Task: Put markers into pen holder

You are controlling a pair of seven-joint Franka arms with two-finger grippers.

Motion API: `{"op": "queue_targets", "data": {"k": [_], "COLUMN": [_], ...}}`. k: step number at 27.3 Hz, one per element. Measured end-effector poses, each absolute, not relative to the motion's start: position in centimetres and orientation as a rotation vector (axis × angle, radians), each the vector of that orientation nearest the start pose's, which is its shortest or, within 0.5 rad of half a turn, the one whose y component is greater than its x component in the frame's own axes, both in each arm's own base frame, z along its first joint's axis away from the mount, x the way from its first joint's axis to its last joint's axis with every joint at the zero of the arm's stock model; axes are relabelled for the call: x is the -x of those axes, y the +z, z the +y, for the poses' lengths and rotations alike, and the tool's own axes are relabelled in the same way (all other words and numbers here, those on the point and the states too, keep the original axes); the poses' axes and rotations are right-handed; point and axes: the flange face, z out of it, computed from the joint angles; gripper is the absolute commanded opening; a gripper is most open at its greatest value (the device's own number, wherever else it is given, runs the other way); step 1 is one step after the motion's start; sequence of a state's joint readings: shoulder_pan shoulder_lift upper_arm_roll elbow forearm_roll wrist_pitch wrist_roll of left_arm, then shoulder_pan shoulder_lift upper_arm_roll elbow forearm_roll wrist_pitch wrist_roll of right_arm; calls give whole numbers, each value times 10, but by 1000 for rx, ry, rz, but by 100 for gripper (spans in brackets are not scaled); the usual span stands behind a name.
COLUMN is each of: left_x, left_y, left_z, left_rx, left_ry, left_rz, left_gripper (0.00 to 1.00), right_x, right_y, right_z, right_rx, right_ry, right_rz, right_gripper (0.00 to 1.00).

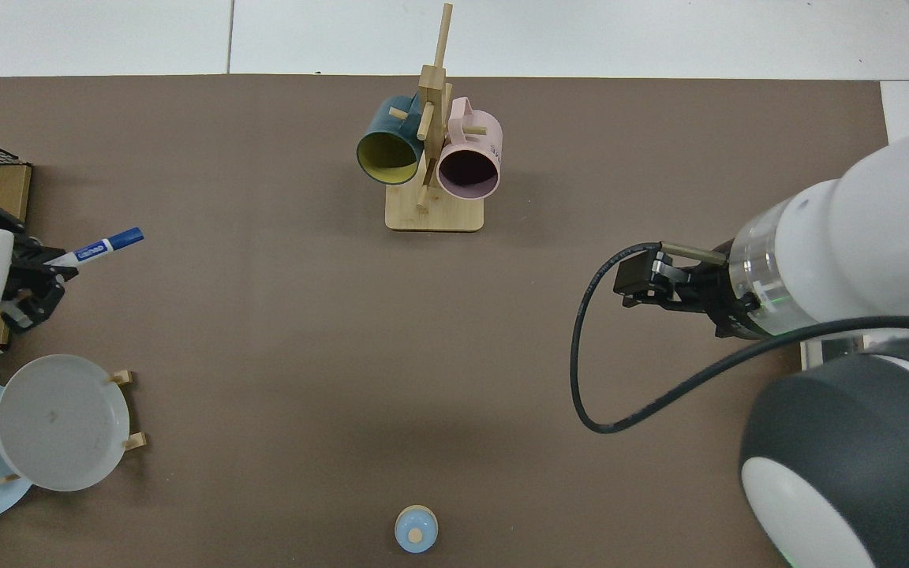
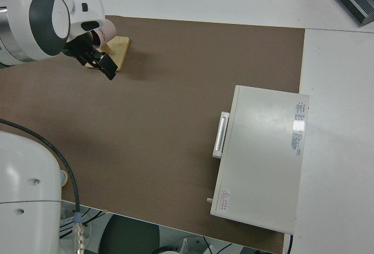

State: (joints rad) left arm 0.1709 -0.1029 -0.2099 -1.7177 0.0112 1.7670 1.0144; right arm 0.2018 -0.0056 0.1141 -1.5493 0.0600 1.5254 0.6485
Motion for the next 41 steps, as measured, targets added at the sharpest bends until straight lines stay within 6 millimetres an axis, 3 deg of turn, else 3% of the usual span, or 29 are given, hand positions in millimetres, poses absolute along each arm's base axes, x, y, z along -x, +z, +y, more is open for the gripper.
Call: {"op": "queue_targets", "data": {"k": [8,19,24,32,41], "left_x": [-540,-547,-557,-563,-563], "left_y": [649,671,677,690,697], "left_z": [15,38,68,112,141], "left_rx": [2511,2220,2116,1924,1781], "left_ry": [-89,116,201,278,391], "left_rz": [1419,1539,1591,1682,1700], "left_gripper": [0,0,0,0,0], "right_x": [-508,-513,-516,-517,-514], "right_y": [648,644,641,640,640], "right_z": [168,110,91,99,115], "right_rx": [3085,3097,3100,3102,3104], "right_ry": [57,66,73,49,46], "right_rz": [299,145,146,107,60], "right_gripper": [99,99,99,99,99]}}
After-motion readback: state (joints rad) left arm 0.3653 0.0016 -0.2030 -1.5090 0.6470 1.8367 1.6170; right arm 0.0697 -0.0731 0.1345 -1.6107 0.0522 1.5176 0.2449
